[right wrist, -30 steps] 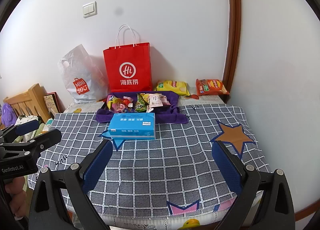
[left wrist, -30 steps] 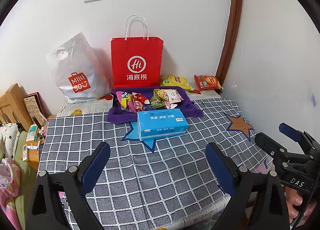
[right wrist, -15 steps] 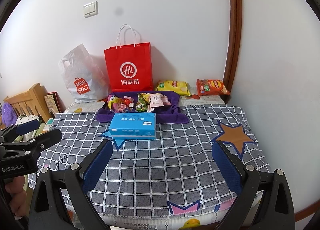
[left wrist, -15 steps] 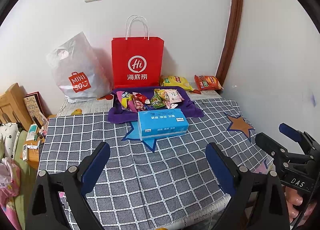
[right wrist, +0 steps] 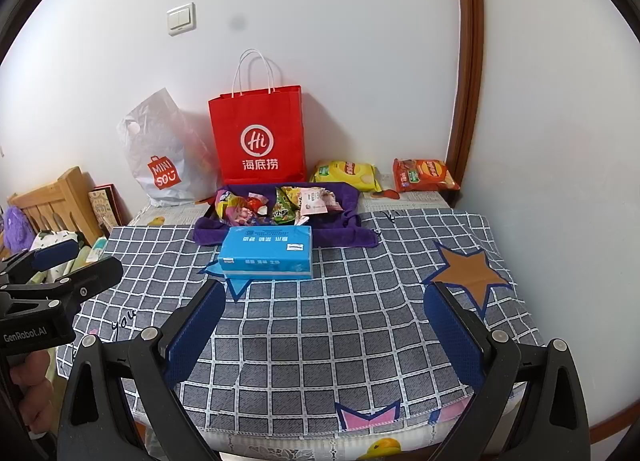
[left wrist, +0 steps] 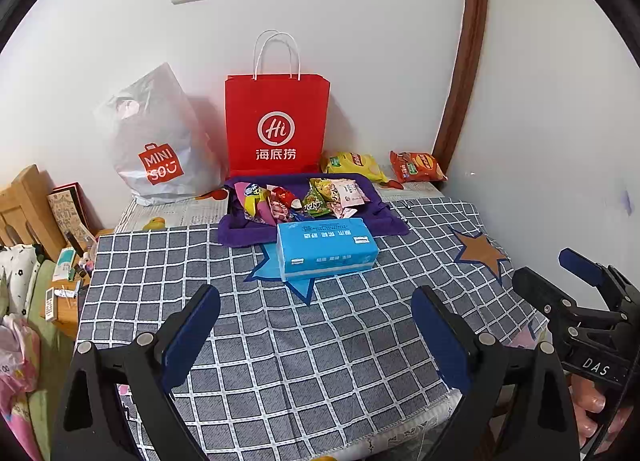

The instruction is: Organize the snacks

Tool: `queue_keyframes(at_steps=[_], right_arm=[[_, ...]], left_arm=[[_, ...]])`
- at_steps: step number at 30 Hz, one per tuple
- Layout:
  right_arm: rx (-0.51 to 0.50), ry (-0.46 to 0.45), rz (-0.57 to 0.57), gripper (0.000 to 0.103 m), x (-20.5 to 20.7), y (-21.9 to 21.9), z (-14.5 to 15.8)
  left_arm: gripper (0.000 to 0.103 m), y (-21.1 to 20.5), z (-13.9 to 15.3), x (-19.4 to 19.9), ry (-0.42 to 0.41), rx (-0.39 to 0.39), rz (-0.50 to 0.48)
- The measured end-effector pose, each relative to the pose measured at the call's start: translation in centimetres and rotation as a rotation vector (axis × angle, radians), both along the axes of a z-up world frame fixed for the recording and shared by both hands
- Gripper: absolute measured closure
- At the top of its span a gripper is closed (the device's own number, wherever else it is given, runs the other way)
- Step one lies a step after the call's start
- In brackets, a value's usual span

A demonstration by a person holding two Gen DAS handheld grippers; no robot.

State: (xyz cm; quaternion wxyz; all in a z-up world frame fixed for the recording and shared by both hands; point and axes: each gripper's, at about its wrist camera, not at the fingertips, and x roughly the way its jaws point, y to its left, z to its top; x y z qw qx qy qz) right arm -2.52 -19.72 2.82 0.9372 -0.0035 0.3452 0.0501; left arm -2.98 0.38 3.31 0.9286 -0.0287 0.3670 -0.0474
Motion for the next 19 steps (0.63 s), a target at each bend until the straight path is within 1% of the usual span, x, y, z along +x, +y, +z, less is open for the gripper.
queue_keyframes(at_steps=[19], right_arm=[[0.001,-0.002,0.001,0.004,-0.17,0.11,0.13]], left_arm=[[0.006,0.16,-0.02,-0.02,-0.002,-0.001,0.002]])
